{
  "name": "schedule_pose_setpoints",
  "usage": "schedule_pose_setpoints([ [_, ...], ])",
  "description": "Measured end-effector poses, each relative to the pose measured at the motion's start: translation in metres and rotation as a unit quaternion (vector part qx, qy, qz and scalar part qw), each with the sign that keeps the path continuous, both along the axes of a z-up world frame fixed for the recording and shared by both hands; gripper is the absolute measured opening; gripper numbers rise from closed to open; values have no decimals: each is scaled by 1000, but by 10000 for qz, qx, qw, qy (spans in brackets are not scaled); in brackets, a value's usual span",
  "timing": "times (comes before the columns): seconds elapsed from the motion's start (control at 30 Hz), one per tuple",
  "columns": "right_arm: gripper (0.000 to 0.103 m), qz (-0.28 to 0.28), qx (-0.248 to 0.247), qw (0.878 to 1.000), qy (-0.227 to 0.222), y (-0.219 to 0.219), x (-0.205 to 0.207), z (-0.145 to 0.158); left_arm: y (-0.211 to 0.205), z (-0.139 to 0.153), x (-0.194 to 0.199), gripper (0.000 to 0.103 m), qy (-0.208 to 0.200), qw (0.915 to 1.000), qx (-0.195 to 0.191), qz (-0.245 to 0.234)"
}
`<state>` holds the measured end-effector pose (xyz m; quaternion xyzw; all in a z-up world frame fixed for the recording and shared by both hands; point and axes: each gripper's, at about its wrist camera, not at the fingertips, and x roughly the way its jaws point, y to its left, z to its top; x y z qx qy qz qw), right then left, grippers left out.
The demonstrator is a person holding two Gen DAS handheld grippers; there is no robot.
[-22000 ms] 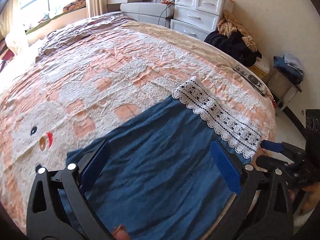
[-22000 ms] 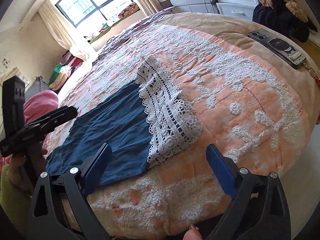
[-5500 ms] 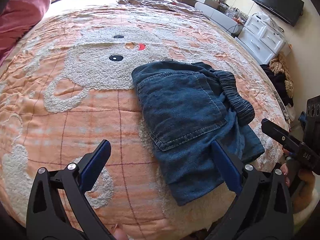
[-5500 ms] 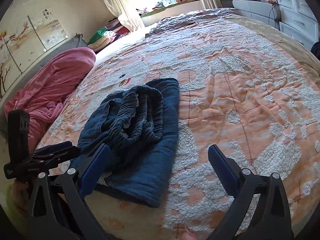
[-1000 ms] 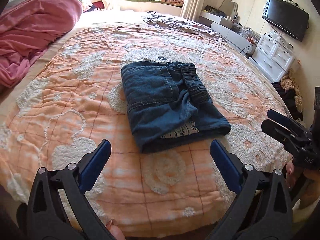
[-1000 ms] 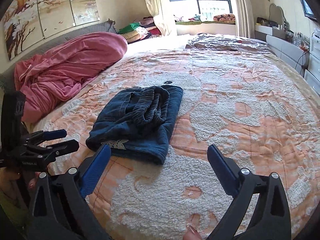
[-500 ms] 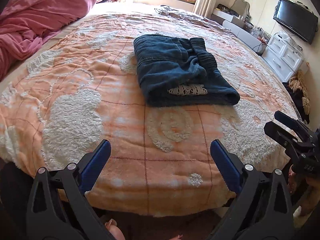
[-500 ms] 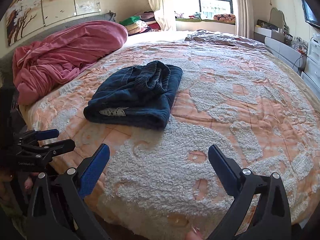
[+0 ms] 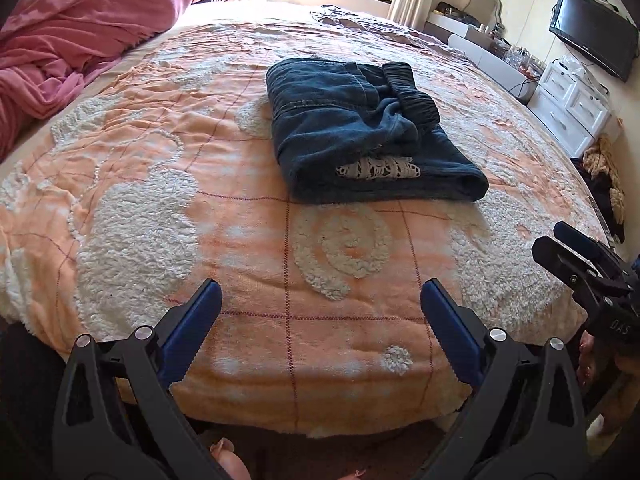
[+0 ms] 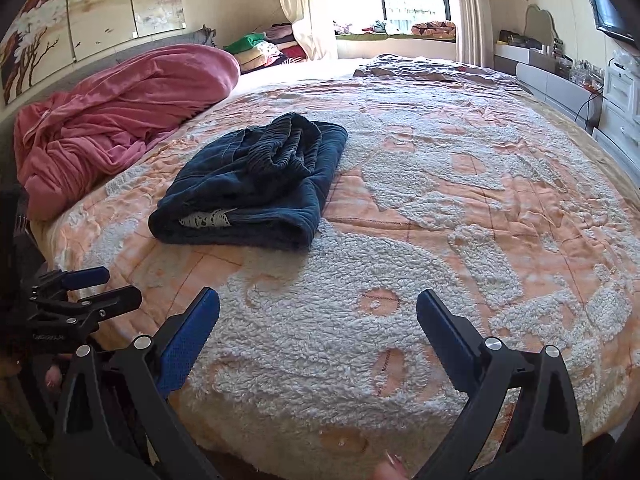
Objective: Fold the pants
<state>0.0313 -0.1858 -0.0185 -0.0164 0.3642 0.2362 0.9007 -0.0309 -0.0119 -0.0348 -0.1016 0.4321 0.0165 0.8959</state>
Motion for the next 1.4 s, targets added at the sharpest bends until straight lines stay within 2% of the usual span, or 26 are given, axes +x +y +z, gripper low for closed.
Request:
schedule_pose_setpoints([
  [1.4, 98, 38, -68, 9999, 68, 3, 0, -3, 4, 7, -1, 94, -7, 9999, 39, 97],
])
